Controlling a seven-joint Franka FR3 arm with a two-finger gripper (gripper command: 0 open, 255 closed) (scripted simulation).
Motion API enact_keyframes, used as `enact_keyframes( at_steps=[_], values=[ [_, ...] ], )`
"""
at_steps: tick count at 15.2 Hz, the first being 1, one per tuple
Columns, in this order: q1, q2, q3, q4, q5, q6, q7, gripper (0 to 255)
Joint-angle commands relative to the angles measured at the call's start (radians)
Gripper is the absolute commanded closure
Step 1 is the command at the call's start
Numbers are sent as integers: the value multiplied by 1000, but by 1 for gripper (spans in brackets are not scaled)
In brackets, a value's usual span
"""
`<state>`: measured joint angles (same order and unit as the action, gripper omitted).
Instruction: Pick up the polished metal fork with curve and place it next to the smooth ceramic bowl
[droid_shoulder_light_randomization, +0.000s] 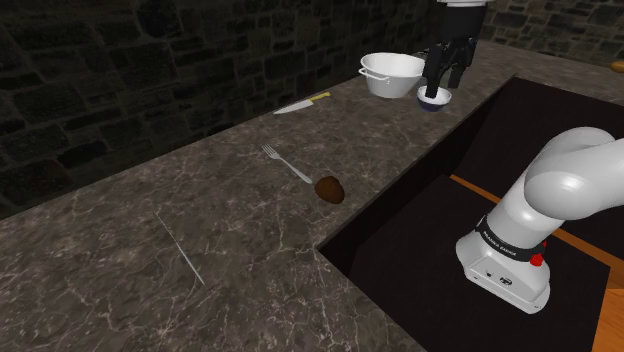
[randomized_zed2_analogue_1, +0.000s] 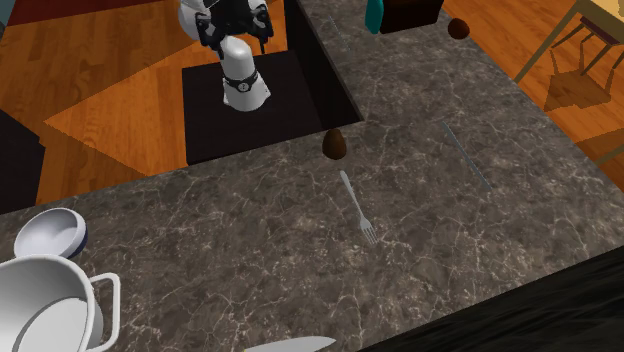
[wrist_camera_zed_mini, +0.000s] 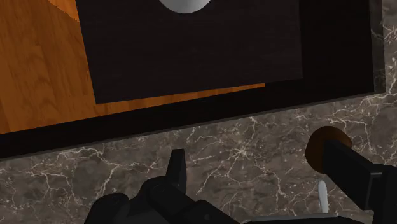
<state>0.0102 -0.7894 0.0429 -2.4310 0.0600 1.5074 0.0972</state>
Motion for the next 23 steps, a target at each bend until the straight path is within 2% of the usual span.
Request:
enact_keyframes(
  at_steps=[1,7,13,18,23],
  values=[
    [0,0,0,0,0,0,0,0],
    [16,152,74,-20,46,206,78,0],
    [24,344,143,13,64,398,157,0],
    [24,524,195,80,48,537,230,0],
    [27,714,234,181,-3,647,317,0]
  ],
)
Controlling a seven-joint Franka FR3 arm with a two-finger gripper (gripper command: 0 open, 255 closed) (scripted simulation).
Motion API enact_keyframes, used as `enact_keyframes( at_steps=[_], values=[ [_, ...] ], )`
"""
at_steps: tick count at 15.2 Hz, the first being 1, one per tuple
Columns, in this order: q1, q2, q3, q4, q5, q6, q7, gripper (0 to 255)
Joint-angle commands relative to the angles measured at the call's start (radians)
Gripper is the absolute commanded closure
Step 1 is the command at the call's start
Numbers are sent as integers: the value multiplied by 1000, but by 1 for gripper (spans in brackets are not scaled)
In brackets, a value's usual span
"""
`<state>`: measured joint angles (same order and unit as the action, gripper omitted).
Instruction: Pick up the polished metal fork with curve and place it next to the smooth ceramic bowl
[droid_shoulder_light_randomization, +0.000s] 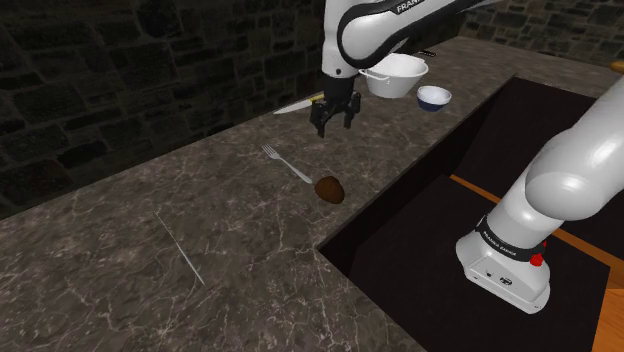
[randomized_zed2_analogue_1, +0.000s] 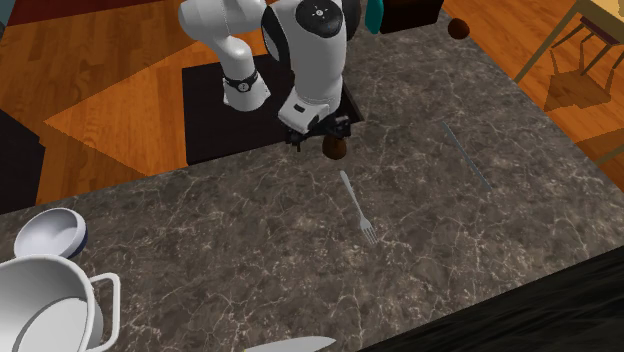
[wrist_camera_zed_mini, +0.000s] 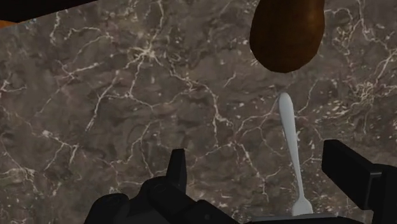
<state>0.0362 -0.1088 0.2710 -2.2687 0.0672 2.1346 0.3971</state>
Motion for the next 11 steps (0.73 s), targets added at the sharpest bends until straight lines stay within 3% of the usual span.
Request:
enact_keyframes(
  at_steps=[1,11],
  values=[
    [2,72,11,43,-25,38,35,0],
    [66,461,7,362,-187,135,211,0]
  ],
)
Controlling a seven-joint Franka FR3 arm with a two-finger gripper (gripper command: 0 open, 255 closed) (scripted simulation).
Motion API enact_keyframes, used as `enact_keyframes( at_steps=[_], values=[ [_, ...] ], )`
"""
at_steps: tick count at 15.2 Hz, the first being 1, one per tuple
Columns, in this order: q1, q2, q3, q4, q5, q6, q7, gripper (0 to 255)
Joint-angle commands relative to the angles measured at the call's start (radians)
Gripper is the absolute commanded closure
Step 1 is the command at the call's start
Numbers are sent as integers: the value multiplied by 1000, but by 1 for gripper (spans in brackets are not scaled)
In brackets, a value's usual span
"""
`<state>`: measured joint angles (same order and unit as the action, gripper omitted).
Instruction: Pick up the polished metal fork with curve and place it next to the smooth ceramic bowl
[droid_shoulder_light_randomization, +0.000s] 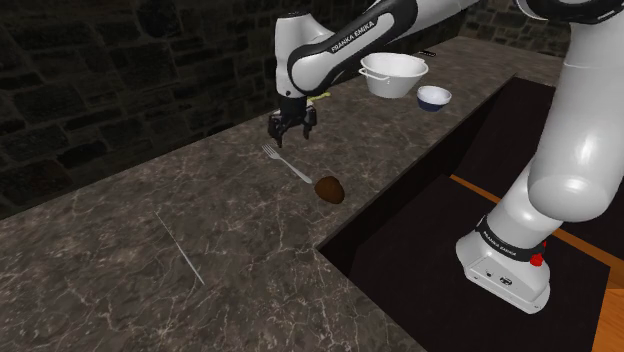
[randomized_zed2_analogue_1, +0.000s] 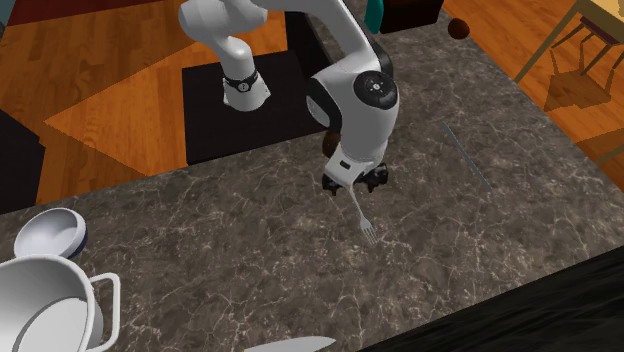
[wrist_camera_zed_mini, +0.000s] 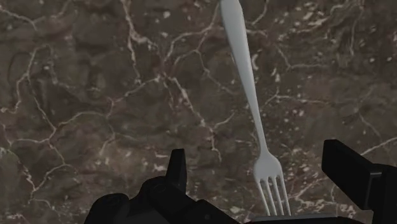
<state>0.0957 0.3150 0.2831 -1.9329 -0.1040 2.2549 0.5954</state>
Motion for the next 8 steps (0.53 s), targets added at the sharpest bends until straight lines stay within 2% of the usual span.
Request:
enact_keyframes(
  at_steps=[1,5,8],
  values=[
    [17,76,-10,66,-29,16,27,0],
    [56,215,-31,222,-71,11,66,0],
    [60,240,-36,218,-78,39,71,0]
  ],
)
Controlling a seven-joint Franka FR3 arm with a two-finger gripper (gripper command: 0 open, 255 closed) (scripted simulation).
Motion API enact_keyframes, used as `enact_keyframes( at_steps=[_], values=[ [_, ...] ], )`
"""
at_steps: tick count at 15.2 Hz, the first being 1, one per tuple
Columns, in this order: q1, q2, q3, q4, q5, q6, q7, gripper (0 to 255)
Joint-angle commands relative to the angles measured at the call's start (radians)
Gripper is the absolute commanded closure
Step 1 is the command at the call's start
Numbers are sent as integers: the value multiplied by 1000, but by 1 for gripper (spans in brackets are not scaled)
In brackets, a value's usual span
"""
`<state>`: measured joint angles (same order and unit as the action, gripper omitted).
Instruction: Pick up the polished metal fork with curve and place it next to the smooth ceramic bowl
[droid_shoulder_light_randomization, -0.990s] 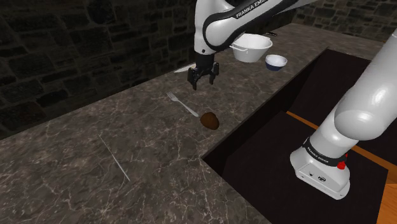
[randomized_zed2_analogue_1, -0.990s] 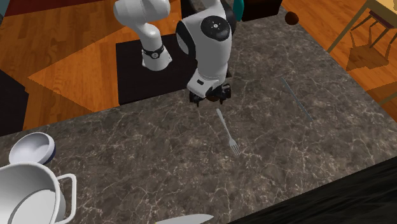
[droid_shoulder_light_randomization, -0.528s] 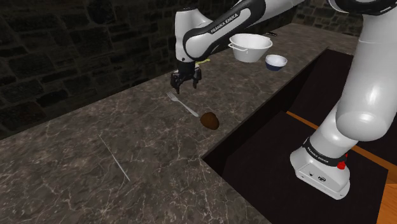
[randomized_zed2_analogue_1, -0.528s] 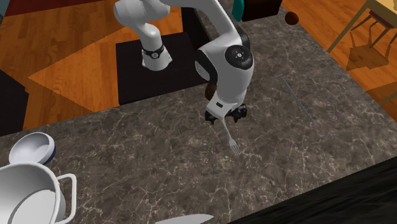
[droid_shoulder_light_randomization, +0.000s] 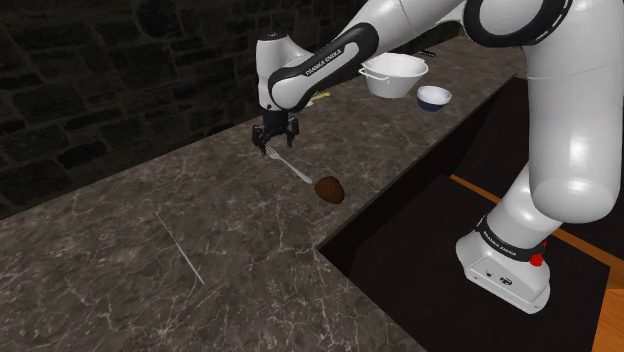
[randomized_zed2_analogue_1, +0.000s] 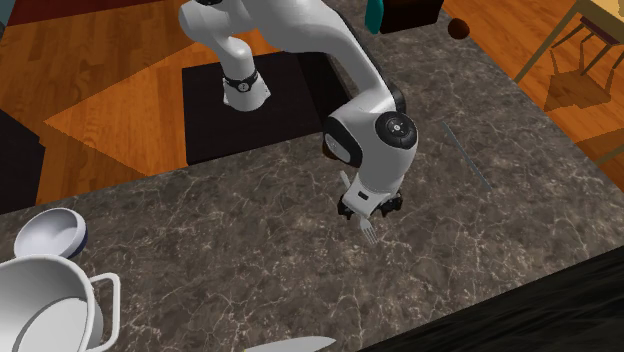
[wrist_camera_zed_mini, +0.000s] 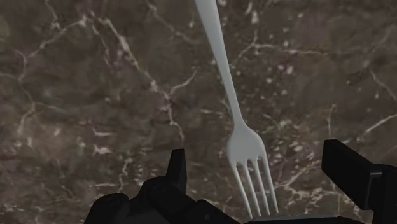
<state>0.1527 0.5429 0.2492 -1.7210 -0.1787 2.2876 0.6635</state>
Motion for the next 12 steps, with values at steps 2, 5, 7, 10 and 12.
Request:
enact_keyframes(
  at_steps=[2,5,7,10,12],
  values=[
    [5,29,-6,5,-8,24,6,0],
    [8,52,-11,4,-15,48,10,0],
    [8,52,-11,4,-15,47,10,0],
    [8,52,-11,4,-15,47,10,0],
    [8,52,-11,4,-15,47,10,0]
  ],
)
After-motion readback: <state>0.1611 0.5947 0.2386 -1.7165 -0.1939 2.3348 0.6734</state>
